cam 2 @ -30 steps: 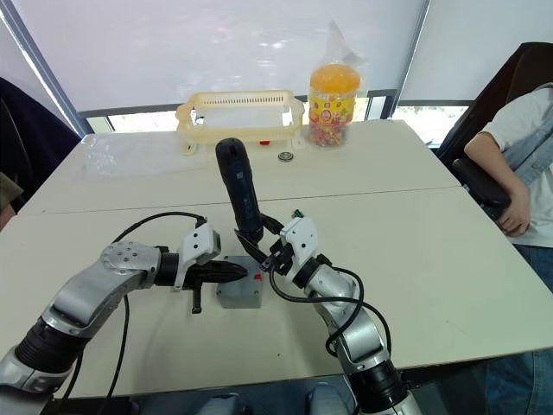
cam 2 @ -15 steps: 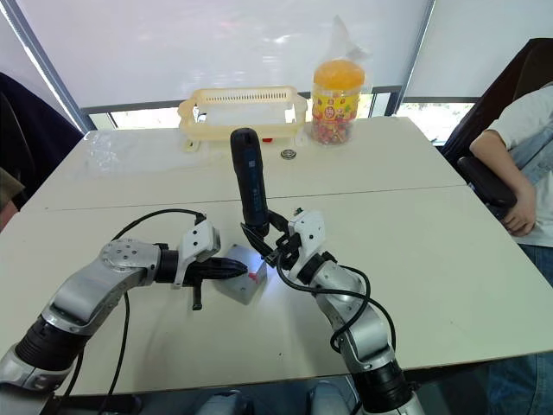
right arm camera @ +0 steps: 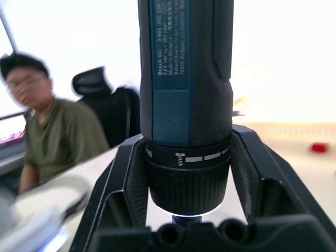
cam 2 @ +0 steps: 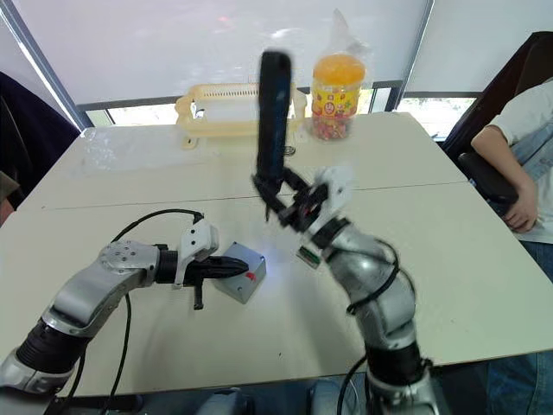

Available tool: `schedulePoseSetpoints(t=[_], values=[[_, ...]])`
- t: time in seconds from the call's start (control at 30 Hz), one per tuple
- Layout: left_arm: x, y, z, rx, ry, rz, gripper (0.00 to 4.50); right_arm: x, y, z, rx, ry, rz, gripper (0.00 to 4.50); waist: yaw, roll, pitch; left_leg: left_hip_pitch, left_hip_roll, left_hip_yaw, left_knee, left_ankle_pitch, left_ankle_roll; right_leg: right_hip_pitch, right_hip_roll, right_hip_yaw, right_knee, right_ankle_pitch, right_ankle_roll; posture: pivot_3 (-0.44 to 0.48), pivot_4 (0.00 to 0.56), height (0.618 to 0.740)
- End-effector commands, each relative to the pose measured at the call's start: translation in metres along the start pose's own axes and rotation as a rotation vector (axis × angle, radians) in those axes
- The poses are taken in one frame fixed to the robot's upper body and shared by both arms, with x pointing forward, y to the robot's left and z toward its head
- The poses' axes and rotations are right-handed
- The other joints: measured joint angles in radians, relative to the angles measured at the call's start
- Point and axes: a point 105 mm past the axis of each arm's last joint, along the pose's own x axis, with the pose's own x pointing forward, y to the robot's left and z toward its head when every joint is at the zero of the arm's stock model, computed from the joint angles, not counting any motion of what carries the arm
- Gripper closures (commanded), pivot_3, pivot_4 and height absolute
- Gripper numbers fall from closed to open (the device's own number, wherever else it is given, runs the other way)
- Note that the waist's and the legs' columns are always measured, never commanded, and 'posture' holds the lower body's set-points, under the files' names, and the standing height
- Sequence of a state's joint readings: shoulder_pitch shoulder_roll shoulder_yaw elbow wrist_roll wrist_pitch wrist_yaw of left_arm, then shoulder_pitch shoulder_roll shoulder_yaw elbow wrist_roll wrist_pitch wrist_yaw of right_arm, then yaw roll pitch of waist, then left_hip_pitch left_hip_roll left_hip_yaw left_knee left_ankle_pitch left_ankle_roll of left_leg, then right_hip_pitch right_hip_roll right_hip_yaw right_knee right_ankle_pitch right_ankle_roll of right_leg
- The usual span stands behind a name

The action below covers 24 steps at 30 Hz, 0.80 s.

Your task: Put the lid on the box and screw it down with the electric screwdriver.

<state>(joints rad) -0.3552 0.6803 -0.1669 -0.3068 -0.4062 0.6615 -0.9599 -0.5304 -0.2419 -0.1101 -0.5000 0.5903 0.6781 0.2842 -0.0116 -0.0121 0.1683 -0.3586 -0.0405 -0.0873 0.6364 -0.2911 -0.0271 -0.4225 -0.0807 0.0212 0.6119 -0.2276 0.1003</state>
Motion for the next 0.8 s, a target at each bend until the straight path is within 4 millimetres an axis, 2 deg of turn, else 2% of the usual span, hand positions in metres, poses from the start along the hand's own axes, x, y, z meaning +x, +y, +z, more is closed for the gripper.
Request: schedulePoseSetpoints(t=[0.03, 0.13, 0.2, 0.37, 0.43, 0.6, 0.8], values=[[-0.02, 0.005, 0.019, -0.064, -0.061, 0.057, 4.44, -0.016, -0.031, 0.042, 0.051, 0.056, -0.01, 2.72, 0.0, 0.002, 0.009, -0.001, 0.0, 0.0, 0.0, 0.0, 0.0, -0.001, 0.0, 0.0, 0.0, 0.0, 0.0, 0.0, 0.15, 0.74], [-0.037, 0.002, 0.038, -0.057, -0.095, 0.07, 4.44, -0.034, -0.052, 0.047, 0.093, 0.263, -0.018, 2.72, -0.002, 0.001, 0.018, -0.015, 0.0, -0.001, 0.004, 0.0, 0.0, -0.012, 0.0, -0.002, 0.001, 0.002, 0.003, 0.0, 0.15, 0.74], [-0.048, -0.005, 0.04, -0.037, -0.069, 0.065, 4.44, -0.056, -0.063, 0.03, 0.166, 0.494, -0.039, 2.72, -0.003, 0.001, 0.02, -0.02, 0.0, 0.0, 0.005, -0.001, 0.002, -0.018, 0.0, -0.002, 0.004, 0.003, 0.003, 0.0, 0.15, 0.74], [-0.063, -0.024, 0.048, -0.018, -0.039, 0.01, 4.44, -0.11, -0.08, -0.006, 0.286, 0.877, -0.135, 2.72, -0.001, 0.005, 0.023, -0.026, 0.001, 0.003, 0.004, -0.005, 0.01, -0.023, 0.0, -0.002, 0.0, 0.002, 0.004, 0.0, 0.15, 0.74], [-0.066, -0.03, 0.049, -0.019, -0.028, -0.012, 4.44, -0.122, -0.087, -0.013, 0.35, 0.934, -0.177, 2.72, 0.0, 0.004, 0.025, -0.033, 0.001, 0.003, 0.01, -0.005, 0.01, -0.025, -0.001, -0.005, 0.0, 0.002, 0.004, 0.0, 0.15, 0.74], [-0.064, -0.038, 0.041, -0.028, 0.008, -0.042, 4.44, -0.139, -0.107, -0.033, 0.494, 1.023, -0.301, 2.72, -0.003, 0.004, 0.027, -0.031, -0.001, 0.009, 0.017, -0.004, 0.008, -0.021, -0.003, 0.0, -0.001, 0.002, 0.003, 0.0, 0.15, 0.74], [-0.058, -0.036, 0.028, -0.049, 0.01, 0.002, 4.44, -0.149, -0.111, -0.056, 0.544, 1.114, -0.357, 2.72, -0.003, 0.004, 0.028, -0.031, 0.0, 0.01, 0.023, -0.004, 0.008, -0.02, 0.0, 0.0, 0.002, 0.004, 0.002, 0.0, 0.15, 0.74]])
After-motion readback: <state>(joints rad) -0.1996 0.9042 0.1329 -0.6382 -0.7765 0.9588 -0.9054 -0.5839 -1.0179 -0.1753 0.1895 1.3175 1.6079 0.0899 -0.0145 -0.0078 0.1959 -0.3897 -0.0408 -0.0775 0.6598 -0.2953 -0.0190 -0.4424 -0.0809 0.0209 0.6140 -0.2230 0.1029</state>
